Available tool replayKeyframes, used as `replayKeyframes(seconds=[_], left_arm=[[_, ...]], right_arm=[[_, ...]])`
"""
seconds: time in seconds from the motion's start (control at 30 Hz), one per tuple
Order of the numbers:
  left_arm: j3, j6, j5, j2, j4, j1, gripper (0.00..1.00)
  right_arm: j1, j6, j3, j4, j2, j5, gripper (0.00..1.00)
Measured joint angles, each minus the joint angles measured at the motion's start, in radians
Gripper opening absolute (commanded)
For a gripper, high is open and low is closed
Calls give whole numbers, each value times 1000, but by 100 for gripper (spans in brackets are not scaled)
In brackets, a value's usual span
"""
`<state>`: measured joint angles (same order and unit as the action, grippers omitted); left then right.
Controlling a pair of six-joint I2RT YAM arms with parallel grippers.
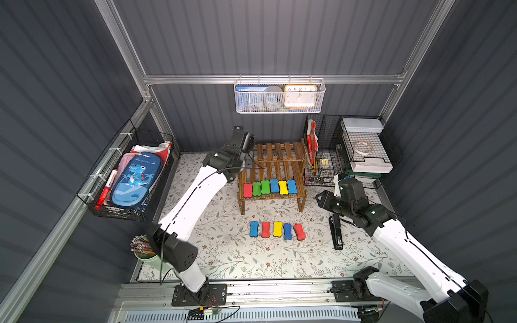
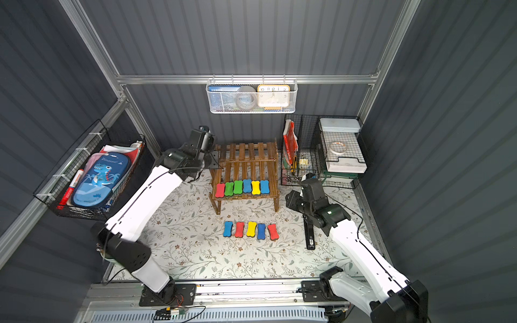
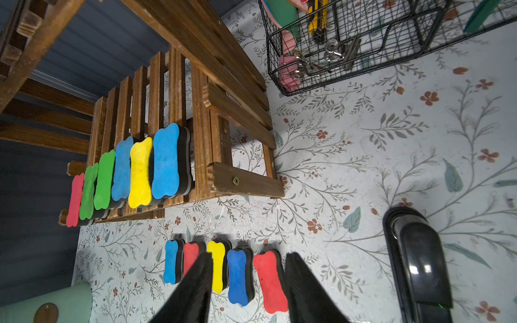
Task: Remove the whiteboard erasers from the shelf
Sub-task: Pick up the whiteboard eraser from the shelf, then place the whiteboard eraser at the center of the board.
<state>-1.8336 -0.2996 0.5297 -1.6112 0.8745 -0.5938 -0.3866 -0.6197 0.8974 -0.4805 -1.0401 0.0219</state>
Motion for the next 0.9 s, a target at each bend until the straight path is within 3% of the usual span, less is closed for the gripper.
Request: replayKeyframes(seconds=[0.17,0.37,0.63,0.9], left_arm=[[303,-90,51,263,-32,-116,34],[648,-241,21,393,-50,-153,32],[982,-401,-103,393,-178,-206,32],[1064,-433,-186,229,-325,-206,30]], right_arm=[[1,0,0,7,0,6,47],[1,0,0,10,-3,10,47],[3,-1,0,10,-10,13,47],[5,0,0,11,-10,13,47]])
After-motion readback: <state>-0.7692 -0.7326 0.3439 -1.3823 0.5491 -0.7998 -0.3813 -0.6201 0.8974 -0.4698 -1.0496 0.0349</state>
